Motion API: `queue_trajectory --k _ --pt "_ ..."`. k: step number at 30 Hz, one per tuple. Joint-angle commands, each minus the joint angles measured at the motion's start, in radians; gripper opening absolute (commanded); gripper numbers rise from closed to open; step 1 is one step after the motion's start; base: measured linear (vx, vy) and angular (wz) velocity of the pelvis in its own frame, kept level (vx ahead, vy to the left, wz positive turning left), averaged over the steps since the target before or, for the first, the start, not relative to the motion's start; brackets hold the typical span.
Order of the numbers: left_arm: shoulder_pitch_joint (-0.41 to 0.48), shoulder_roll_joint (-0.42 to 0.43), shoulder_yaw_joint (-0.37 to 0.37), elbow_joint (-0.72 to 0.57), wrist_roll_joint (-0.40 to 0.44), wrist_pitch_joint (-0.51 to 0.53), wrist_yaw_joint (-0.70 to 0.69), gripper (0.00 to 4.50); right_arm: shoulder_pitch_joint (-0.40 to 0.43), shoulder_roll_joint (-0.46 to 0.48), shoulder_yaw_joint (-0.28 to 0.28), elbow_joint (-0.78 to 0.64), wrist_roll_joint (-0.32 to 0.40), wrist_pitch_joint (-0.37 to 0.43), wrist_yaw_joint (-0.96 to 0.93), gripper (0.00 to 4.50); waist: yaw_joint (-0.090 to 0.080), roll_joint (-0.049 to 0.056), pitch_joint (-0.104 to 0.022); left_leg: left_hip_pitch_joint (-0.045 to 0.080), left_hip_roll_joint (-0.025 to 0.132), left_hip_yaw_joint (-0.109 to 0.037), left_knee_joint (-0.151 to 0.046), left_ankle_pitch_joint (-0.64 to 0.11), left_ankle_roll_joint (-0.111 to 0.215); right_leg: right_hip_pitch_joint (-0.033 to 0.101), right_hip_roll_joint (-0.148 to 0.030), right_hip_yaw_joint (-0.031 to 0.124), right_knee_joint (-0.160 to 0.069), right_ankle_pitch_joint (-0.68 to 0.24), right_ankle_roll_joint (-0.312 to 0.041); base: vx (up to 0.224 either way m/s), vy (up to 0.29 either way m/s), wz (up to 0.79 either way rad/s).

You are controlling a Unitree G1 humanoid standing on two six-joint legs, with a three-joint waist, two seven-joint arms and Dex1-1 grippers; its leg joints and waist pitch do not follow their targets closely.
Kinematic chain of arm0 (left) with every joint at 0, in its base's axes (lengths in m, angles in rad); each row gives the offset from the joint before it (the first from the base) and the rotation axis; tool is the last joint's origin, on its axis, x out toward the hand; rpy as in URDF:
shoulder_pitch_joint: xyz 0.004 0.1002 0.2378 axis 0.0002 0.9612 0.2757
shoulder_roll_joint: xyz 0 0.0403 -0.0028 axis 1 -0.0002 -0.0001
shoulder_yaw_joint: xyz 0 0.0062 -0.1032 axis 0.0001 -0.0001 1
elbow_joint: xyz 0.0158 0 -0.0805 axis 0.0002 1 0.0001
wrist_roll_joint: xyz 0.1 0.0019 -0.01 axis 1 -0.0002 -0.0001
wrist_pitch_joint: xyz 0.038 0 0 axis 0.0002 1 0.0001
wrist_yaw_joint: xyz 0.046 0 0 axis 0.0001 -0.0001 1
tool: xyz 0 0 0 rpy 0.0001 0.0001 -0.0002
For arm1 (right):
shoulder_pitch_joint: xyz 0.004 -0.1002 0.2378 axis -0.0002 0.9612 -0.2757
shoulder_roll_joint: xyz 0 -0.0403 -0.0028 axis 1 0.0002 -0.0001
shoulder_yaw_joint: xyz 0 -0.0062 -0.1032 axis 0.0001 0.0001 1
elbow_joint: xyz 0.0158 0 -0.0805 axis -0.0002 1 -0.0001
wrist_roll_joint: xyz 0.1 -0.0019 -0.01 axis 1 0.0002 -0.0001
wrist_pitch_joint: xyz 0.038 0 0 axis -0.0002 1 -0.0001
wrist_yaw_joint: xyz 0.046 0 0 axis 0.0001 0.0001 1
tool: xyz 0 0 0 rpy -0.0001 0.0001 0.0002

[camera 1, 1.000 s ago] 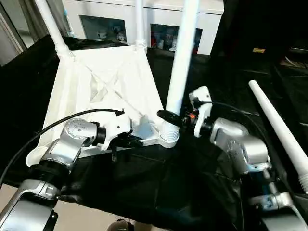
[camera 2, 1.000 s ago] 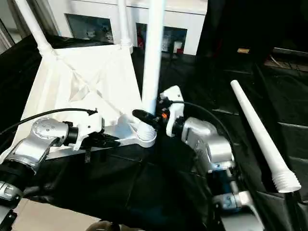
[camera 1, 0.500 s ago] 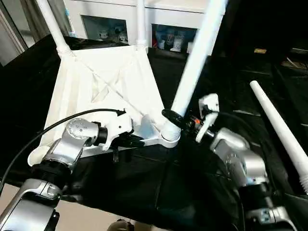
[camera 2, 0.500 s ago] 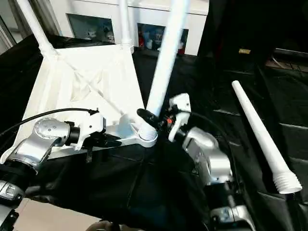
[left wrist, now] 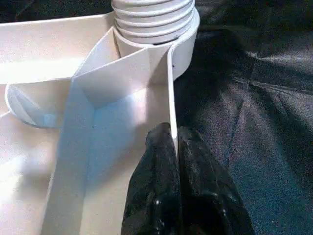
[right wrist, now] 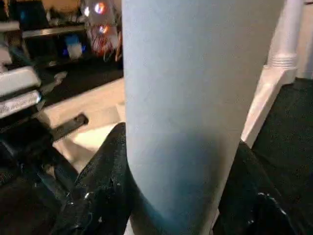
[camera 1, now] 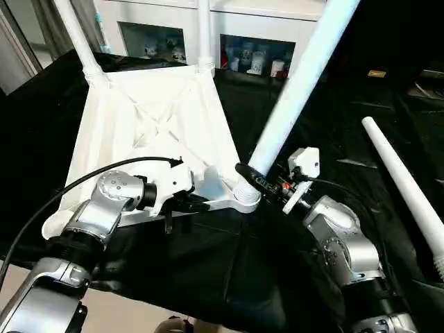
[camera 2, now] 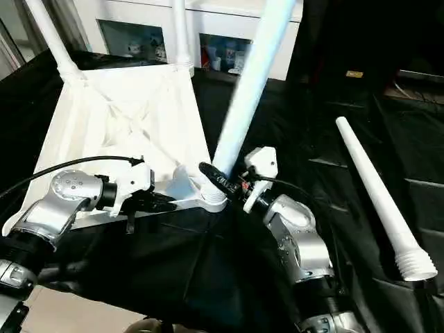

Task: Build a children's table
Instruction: Insert table leg to table base

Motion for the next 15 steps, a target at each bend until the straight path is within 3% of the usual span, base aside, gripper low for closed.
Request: queue_trajectory --k 1,4,10,15 --pt "-0.029 -0.017 0.026 -0.004 -0.02 -0.026 0.018 0.0 0.044 -0.028 0.078 0.063 -0.093 0.063 0.022 1.84 -0.014 -0.004 -0.047 0.014 0.063 -0.022 -0.091 -0.22 0.004 0.028 -0.081 0.048 -0.089 -0.182 -0.207 0.0 0.0 0.0" --pt "-0.028 -0.016 0.025 -0.006 -0.019 -0.024 0.018 0.0 0.04 -0.033 0.088 0.067 -0.097 0.063 0.036 1.84 -0.014 -0.007 -0.046 0.018 0.064 -0.022 -0.093 -0.245 0.002 0.024 -0.085 0.052 -0.097 -0.242 -0.196 0.0 0.0 0.0" --pt "-0.019 -0.013 0.023 -0.015 -0.017 -0.022 0.018 0.0 0.024 -0.034 0.103 0.095 -0.105 0.082 0.04 1.84 -0.014 -0.011 -0.048 0.016 0.065 -0.019 -0.091 -0.202 0.017 0.025 -0.083 0.05 -0.092 -0.187 -0.202 0.0 0.0 0.0" --pt "-0.014 -0.002 0.021 -0.02 -0.021 -0.017 0.0 0.0 -0.03 -0.026 0.098 0.152 -0.118 0.131 0.008 1.84 -0.022 -0.009 -0.044 0.017 0.065 -0.022 -0.098 -0.257 -0.003 0.021 -0.085 0.052 -0.1 -0.282 -0.191 0.0 0.0 0.0"
